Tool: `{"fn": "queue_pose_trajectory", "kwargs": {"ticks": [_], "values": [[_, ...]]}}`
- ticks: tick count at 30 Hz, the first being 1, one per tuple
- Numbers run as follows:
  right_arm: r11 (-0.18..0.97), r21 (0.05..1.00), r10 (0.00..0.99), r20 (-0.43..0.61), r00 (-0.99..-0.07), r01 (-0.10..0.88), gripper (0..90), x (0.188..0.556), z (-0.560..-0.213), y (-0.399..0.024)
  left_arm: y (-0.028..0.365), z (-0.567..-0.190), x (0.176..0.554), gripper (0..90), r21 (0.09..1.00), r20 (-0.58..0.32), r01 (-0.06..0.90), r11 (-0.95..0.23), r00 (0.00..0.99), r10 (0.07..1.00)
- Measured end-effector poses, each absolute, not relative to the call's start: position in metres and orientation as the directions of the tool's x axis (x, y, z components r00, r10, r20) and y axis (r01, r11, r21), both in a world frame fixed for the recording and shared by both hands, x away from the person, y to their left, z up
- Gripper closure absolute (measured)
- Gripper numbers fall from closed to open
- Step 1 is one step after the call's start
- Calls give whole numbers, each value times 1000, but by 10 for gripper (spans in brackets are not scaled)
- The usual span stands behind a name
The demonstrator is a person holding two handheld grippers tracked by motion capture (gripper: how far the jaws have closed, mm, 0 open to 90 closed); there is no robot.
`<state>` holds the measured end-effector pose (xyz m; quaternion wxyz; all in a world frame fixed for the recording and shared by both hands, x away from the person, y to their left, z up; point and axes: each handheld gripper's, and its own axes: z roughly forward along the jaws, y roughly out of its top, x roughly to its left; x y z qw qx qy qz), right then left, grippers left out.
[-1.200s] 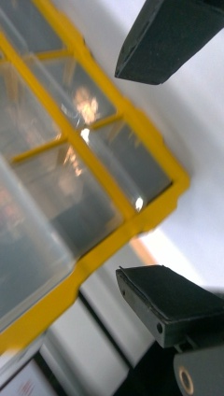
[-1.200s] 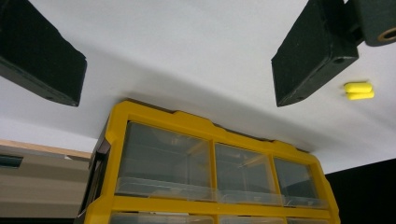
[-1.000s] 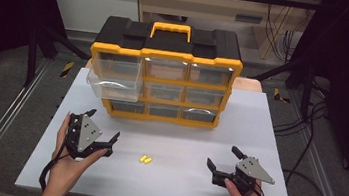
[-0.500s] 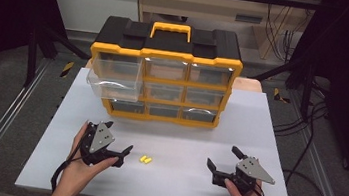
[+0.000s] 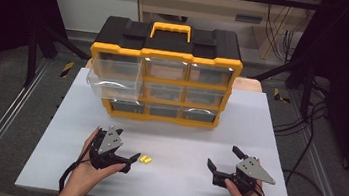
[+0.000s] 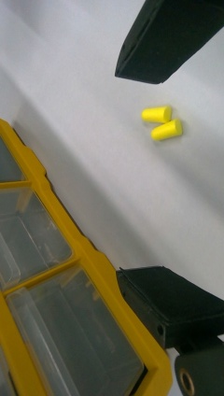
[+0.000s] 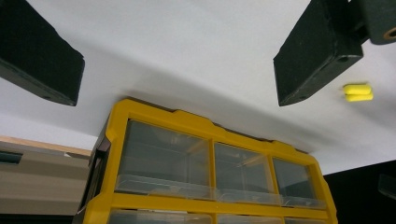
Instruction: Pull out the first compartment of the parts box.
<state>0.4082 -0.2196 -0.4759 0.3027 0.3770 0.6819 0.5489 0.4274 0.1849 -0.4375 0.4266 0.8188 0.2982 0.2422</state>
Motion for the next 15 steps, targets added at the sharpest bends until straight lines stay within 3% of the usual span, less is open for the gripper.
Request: {"fn": "queue_pose_trajectory", "kwargs": {"ticks": [15], "values": [[117,978,845,-6,-535,174,22,407,-475,-220,174,-451,428,45,826,122,302,-475,729,674]]}}
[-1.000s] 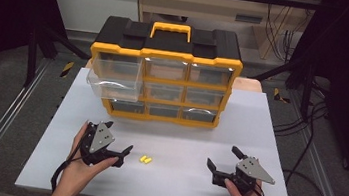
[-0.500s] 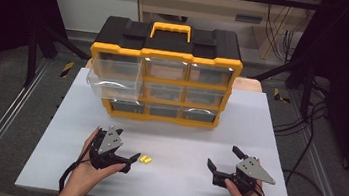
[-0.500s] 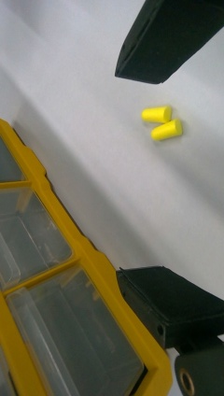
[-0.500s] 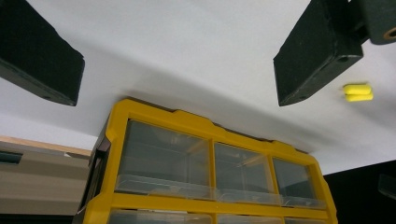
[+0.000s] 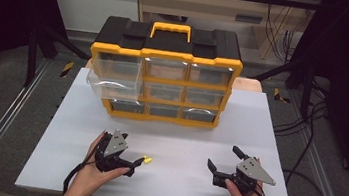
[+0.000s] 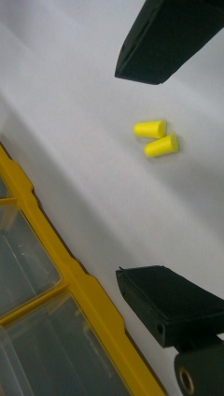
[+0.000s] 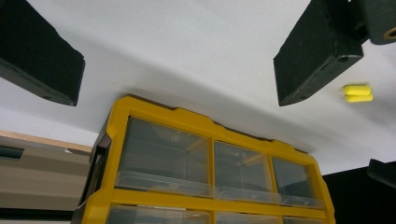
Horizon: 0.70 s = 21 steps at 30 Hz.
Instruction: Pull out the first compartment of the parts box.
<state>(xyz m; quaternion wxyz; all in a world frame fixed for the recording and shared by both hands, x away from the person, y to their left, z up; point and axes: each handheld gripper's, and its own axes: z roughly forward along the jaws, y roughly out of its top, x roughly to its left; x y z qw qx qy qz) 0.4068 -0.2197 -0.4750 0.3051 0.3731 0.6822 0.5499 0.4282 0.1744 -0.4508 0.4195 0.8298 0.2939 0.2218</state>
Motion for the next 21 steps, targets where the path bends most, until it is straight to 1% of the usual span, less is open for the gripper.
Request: {"fn": "queue_pose_trajectory", "kwargs": {"ticks": [10,21], "values": [[121,978,843,-12,-538,168,22,407,-475,-220,171,-456,428,45,814,117,309,-491,742,661],[122,978,843,-12,-538,169,22,407,-475,-220,172,-459,430,50,810,84,334,-483,747,659]]}}
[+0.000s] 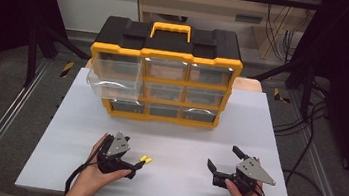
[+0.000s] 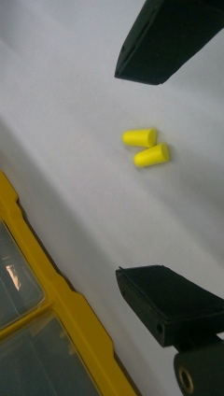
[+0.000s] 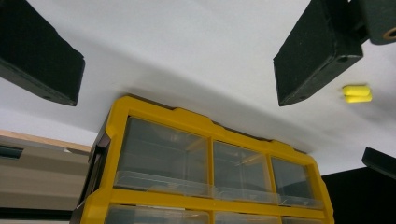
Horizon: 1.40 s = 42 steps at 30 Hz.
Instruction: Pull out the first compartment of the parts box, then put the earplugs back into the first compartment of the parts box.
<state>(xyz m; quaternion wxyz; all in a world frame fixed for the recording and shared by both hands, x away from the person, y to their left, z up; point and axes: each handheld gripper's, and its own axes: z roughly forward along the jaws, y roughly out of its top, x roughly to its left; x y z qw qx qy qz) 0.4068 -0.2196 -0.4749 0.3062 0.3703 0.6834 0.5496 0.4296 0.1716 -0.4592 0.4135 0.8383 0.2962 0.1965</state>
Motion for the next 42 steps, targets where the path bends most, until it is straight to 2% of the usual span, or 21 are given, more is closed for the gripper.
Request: {"fn": "queue_pose_trajectory", "kwargs": {"ticks": [8,21,39,42], "values": [[124,978,842,-14,-539,168,23,407,-475,-219,170,-461,430,89,797,74,354,-489,747,661],[124,978,843,-13,-538,169,24,407,-475,-220,171,-466,432,243,788,30,395,-473,742,669],[121,978,843,-11,-538,170,24,407,-475,-220,168,-470,435,346,775,23,416,-476,734,678],[122,978,842,-10,-539,171,24,407,-475,-219,165,-471,436,397,768,12,428,-477,734,679]]}}
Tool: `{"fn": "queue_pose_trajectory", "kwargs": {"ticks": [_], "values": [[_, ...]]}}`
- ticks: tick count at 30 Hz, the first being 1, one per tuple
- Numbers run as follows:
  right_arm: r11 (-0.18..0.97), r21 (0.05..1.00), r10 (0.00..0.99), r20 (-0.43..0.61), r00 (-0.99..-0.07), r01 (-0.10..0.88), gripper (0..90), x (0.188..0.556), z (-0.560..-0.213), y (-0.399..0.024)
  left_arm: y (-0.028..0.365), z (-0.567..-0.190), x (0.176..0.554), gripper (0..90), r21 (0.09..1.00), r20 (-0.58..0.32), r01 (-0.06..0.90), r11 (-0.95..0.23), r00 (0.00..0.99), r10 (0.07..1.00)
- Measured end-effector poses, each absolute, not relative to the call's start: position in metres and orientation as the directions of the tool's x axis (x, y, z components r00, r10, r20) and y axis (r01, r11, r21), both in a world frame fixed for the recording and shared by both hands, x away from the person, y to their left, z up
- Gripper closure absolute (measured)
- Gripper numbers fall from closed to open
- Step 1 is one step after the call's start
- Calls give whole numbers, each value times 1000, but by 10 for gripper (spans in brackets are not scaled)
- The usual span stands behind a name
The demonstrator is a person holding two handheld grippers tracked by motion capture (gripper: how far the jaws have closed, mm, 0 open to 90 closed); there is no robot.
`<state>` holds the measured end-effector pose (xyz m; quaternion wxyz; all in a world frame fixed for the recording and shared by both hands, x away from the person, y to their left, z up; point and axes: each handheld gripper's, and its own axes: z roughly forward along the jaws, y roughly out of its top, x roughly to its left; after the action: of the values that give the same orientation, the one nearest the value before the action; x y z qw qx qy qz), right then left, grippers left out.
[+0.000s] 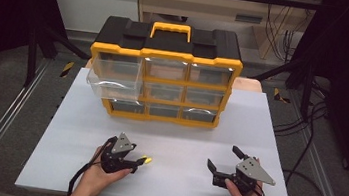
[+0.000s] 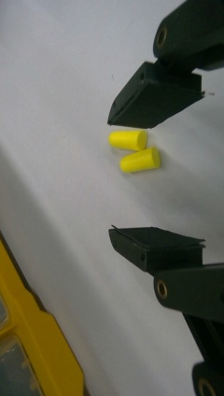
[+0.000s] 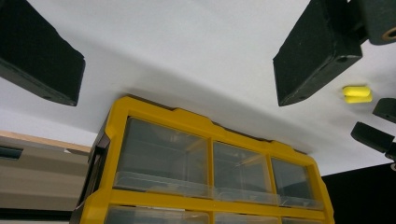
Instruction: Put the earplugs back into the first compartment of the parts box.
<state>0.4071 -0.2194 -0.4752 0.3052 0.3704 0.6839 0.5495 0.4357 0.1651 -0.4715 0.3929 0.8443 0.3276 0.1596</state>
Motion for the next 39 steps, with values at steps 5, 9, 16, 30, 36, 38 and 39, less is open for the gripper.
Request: {"fn": "queue_pose_trajectory", "kwargs": {"ticks": [5,9,16,30,36,38,39], "values": [[121,977,842,-8,-540,174,24,407,-475,-219,163,-475,436,481,756,3,440,-485,739,674],[123,977,842,-10,-540,174,24,407,-476,-219,162,-477,437,535,752,-4,447,-485,739,674],[128,977,840,-14,-543,173,24,408,-476,-219,160,-478,436,598,746,-2,453,-488,735,678],[126,976,839,-10,-543,176,27,407,-476,-219,160,-481,438,664,735,8,459,-500,731,682],[126,976,837,-10,-546,176,27,407,-476,-219,159,-481,439,674,729,7,464,-503,730,684],[126,976,838,-10,-545,176,27,407,-476,-219,159,-481,439,682,730,8,463,-502,729,684],[126,976,838,-10,-545,175,27,407,-476,-219,159,-481,439,691,730,8,463,-502,729,684]]}}
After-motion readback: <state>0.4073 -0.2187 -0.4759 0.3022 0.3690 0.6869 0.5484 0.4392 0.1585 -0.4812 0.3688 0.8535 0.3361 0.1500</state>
